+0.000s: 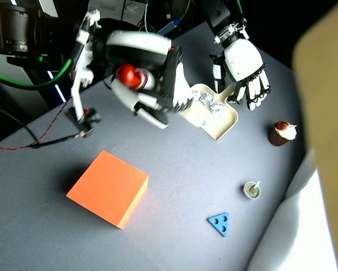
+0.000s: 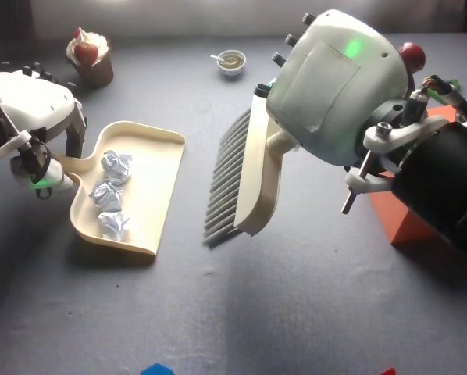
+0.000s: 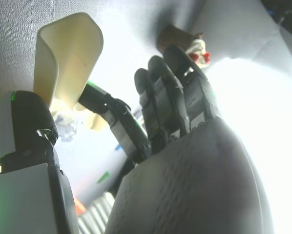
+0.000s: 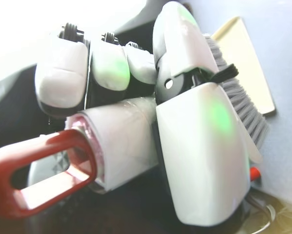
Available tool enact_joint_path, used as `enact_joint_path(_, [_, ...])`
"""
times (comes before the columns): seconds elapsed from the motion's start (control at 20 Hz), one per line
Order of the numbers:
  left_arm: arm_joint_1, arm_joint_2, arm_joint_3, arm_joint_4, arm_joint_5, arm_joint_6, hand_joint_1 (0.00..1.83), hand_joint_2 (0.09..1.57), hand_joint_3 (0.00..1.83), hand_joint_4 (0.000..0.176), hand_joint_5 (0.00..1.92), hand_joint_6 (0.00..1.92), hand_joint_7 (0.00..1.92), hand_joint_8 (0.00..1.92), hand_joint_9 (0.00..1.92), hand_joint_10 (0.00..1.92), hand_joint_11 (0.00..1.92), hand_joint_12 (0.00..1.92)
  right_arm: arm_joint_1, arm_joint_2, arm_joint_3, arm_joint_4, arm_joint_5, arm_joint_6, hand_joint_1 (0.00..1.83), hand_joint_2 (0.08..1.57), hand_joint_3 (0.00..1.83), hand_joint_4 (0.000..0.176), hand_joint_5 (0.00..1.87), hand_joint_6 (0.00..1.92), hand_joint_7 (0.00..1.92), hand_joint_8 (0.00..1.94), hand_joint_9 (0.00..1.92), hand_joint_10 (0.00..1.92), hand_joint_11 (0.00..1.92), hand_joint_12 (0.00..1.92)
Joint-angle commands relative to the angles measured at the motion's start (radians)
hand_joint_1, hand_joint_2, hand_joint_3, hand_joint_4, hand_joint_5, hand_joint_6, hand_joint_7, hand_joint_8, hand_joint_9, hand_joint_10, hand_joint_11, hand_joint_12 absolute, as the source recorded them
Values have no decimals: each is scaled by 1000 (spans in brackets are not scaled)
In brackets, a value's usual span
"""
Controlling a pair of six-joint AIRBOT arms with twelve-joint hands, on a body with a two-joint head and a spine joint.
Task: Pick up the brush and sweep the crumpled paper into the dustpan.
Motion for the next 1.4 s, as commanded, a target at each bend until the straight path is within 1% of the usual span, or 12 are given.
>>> enact_joint_path(0.0, [-12,6,5,34,-86,2,1144,1063,0,0,1102,773,452,0,391,0,109,733,9,11,-2,-111,-94,-14,1482,1221,0,176,871,1921,1224,1941,1365,1921,1510,1921])
enact_joint_path(0.25, [-26,12,6,41,-84,3,1125,1070,0,0,1083,809,451,3,376,2,77,781,-9,10,-31,-152,-71,-71,1466,1232,1,176,860,1921,1220,1941,1354,1921,1501,1921])
enact_joint_path(0.3, [-30,12,7,41,-83,5,1101,1076,1,22,1061,844,439,0,375,1,93,753,-18,10,-40,-158,-60,-77,1464,1234,2,176,860,1921,1223,1941,1355,1921,1502,1921])
enact_joint_path(0.35, [-33,12,7,41,-82,6,1067,1020,0,7,901,324,386,5,327,1,46,718,-26,10,-45,-173,-57,-78,1469,1235,2,176,868,1921,1226,1941,1364,1921,1510,1921])
enact_joint_path(0.45, [-38,12,8,41,-80,6,1054,951,0,30,836,24,351,1,317,0,72,668,-33,6,-48,-185,-56,-78,1460,1242,3,176,872,1921,1226,1941,1362,1921,1506,1921])
enact_joint_path(0.55, [-45,11,7,41,-77,10,1007,948,4,57,821,1,371,0,339,0,110,623,-33,3,-47,-185,-51,-77,1460,1238,1,176,875,1921,1228,1941,1361,1921,1505,1921])
enact_joint_path(0.75, [-57,14,6,59,-69,11,1008,955,6,63,814,0,373,0,337,0,96,609,-42,1,-42,-185,-33,-104,1404,1256,5,176,934,1921,1244,1941,1369,1921,1510,1921])
enact_joint_path(1.0, [-112,29,7,66,-43,41,1000,963,6,62,831,5,385,5,350,6,105,620,-57,1,-51,-159,-28,-152,882,931,0,170,1028,1921,1154,1941,1254,1921,1397,1921])
enact_joint_path(1.05, [-128,33,8,66,-31,50,1006,965,6,57,841,8,382,3,348,4,106,621,-57,1,-54,-150,-27,-170,805,895,0,165,998,1921,1111,1941,1203,1921,1336,1921])
enact_joint_path(1.15, [-153,40,8,66,-8,54,1001,981,8,51,841,6,372,6,339,6,101,624,-57,1,-61,-106,-11,-219,745,804,0,113,830,1921,962,1941,1009,1921,1111,1921])
enact_joint_path(1.25, [-183,50,4,66,16,60,973,981,6,71,849,8,388,10,358,12,109,625,-50,5,-75,-61,7,-241,729,765,0,80,624,1921,770,1941,802,1921,879,1921])
enact_joint_path(1.35, [-218,62,-11,63,33,70,972,972,1,63,869,11,396,9,357,7,114,624,-38,12,-86,-25,20,-252,733,724,0,67,378,1921,453,1941,491,1921,531,1921])
